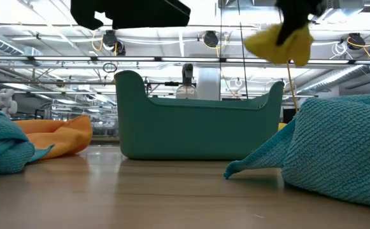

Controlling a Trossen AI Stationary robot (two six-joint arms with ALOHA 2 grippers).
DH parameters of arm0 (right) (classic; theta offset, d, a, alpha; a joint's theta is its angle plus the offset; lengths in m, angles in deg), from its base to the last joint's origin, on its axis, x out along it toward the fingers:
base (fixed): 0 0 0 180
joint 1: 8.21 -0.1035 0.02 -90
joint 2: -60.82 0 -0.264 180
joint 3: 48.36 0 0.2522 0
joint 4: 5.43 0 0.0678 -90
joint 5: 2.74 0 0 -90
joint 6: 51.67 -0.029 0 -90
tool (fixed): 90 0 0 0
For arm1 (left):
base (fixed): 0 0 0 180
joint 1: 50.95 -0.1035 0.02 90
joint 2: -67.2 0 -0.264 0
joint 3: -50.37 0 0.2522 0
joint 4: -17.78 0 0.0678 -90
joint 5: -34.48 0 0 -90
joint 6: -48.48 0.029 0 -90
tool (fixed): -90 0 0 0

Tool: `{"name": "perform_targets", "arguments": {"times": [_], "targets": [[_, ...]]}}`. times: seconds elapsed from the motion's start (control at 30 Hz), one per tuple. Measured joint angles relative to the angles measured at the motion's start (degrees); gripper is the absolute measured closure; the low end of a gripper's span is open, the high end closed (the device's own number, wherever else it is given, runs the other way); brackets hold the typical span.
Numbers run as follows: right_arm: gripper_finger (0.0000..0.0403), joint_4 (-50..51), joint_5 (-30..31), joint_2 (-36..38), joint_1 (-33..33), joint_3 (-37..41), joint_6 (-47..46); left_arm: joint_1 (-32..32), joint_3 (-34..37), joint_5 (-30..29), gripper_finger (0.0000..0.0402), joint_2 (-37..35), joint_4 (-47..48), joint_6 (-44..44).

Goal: Sort microfiber towel by color & place in baskets
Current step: Put the yellow towel into the gray bin

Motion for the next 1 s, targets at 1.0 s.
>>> {"name": "perform_targets", "arguments": {"times": [1.0], "targets": [[0.0387, -51.9, -33.4, 10.2, 48.9, 43.8, 21.0, 3.2, 4.7, 2.0, 0.013, -22.6, 18.1, -22.6]]}}
